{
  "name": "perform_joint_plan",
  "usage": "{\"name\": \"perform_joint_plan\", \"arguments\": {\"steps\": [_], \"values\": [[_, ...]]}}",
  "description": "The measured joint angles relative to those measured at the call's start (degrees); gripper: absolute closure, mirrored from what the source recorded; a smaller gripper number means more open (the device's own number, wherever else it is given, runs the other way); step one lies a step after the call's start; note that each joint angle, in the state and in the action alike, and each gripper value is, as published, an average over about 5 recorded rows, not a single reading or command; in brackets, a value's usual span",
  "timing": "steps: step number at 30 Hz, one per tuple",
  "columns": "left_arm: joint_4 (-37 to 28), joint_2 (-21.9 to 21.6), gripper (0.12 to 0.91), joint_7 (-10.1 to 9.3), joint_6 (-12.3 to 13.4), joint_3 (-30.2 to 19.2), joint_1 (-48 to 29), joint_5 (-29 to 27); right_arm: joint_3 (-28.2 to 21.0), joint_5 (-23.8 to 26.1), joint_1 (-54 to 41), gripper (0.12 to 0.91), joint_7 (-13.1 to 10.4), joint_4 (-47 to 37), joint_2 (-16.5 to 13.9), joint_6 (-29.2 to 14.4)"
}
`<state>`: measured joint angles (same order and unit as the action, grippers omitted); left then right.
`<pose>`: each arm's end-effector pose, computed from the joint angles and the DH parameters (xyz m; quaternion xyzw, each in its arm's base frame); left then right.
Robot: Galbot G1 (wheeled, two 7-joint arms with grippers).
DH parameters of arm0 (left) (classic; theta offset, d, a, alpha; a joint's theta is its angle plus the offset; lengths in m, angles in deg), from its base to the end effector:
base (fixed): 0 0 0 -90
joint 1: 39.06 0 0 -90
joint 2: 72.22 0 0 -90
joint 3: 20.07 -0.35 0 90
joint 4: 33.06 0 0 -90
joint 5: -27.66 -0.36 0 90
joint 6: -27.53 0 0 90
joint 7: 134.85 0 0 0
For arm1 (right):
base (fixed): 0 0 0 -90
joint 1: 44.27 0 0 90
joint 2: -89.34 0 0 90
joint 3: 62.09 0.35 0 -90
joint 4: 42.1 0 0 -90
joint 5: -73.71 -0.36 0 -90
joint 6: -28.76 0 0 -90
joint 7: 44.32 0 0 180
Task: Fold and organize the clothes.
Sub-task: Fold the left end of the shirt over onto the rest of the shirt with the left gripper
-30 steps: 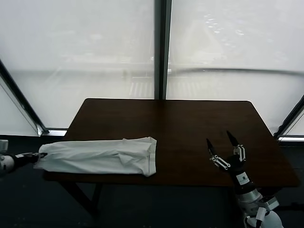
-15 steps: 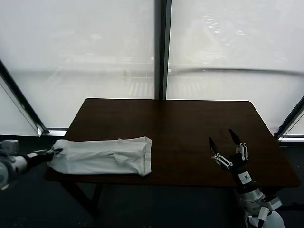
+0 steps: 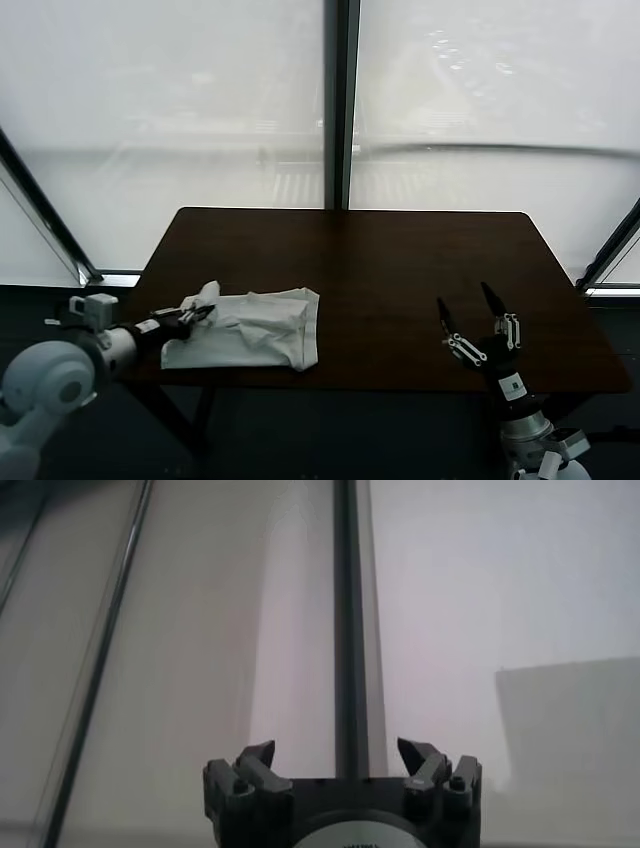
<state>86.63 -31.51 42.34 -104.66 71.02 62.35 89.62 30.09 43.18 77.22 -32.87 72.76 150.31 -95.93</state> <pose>0.2852 0.1340 -0.1672 -0.2037 -0.9316 0.0384 0.2984 0.1908 -0.1073 -0.3135 -0.1678 0.9585 0.0343 0.2278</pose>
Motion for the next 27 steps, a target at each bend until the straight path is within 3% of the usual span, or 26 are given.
{"name": "perform_joint_plan", "arguments": {"steps": [13, 27], "values": [[-2.11, 4.96, 0.861, 0.48, 0.00, -9.04, -6.18, -1.37, 1.89, 1.43, 2.28, 0.118, -0.16, 0.12, 2.37, -0.17], [-3.19, 7.05, 0.861, 0.79, 0.00, -12.15, -8.64, -0.97, 1.50, 2.87, 1.46, 0.118, -0.60, -0.57, 3.69, 0.52]]}}
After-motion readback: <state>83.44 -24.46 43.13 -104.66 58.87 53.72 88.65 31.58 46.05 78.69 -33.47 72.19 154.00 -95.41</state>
